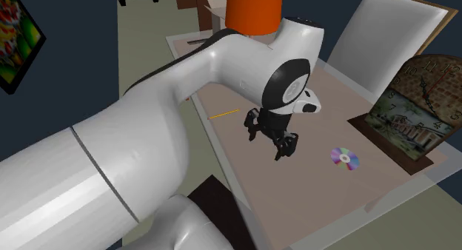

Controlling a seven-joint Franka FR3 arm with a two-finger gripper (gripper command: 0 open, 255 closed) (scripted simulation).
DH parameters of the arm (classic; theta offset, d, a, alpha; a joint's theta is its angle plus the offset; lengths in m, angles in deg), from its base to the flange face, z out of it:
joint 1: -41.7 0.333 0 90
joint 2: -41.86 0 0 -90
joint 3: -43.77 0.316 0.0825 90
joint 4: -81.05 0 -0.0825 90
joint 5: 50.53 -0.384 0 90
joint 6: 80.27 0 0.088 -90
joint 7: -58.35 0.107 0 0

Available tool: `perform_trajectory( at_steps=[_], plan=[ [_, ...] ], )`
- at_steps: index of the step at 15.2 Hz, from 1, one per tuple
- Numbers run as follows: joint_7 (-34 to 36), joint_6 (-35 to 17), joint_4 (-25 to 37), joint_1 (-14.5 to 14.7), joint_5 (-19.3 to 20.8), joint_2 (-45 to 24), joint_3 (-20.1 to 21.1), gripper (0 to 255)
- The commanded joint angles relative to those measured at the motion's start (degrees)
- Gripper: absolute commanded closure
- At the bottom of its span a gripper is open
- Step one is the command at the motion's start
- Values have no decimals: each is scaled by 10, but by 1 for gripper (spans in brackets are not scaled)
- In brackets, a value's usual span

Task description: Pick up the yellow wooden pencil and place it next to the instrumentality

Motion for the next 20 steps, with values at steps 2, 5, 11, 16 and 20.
perform_trajectory(
  at_steps=[2,5,11,16,20],
  plan=[
    [17,-12,-1,2,-9,-10,12,0],
    [65,-48,1,8,-34,-46,48,0],
    [161,-120,27,15,-67,-139,118,0],
    [243,-176,72,14,-72,-234,172,0],
    [313,-214,121,12,-56,-320,210,0]
  ],
)
